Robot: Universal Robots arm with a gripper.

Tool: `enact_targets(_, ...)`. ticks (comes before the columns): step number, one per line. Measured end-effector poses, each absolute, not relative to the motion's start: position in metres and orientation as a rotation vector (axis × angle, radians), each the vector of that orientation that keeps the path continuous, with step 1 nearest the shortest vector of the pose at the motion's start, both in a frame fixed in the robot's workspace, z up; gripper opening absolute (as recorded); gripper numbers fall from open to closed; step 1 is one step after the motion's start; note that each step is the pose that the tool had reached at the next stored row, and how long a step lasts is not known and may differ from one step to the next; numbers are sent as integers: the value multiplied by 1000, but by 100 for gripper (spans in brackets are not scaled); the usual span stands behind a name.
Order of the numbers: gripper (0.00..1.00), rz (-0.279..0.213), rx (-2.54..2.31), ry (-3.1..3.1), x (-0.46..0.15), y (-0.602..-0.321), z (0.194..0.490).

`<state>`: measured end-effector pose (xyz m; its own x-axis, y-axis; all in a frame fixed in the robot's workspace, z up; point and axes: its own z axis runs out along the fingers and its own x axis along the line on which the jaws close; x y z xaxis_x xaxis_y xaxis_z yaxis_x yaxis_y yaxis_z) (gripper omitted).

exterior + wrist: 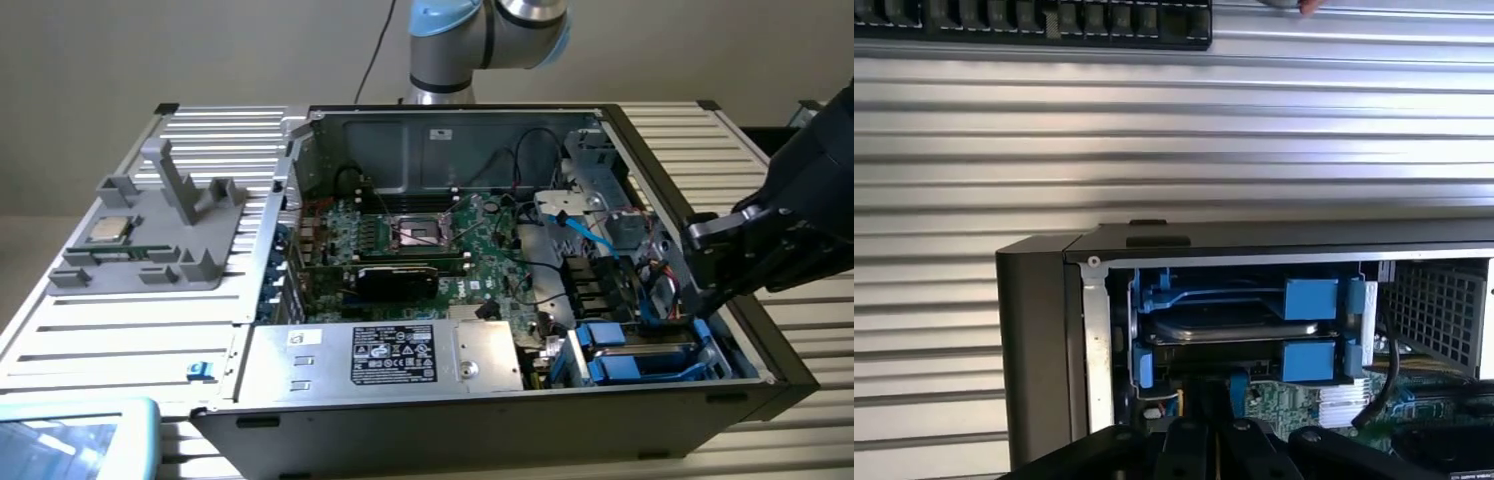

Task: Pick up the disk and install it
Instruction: 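Insert the second disk wire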

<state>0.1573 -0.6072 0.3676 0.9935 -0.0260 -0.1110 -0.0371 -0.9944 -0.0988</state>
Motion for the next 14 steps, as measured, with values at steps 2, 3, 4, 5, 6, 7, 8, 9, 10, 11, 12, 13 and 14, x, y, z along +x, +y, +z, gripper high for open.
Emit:
enact_targets(2, 11, 165, -3037, 48, 157, -606, 373)
enact_targets(3, 11, 165, -3038, 48, 157, -605, 374)
enact_targets(4, 11, 164, -3040, 49, 157, -604, 375)
enact_targets(5, 11, 164, -3040, 49, 157, -602, 375)
enact_targets(6, 11, 165, -3042, 48, 157, -601, 375)
enact_targets(7, 11, 167, -3043, 47, 157, -601, 375)
enact_targets(8, 11, 169, -3043, 48, 157, -601, 375)
enact_targets(9, 11, 170, -3043, 48, 157, -601, 375)
enact_targets(10, 11, 172, -3043, 48, 157, -601, 375)
enact_targets(11, 11, 174, -3044, 48, 157, -601, 375)
enact_targets(12, 11, 175, -3044, 48, 157, -601, 375)
enact_targets(13, 11, 177, -3044, 48, 157, -601, 375)
enact_targets(14, 11, 179, -3045, 48, 157, -601, 375)
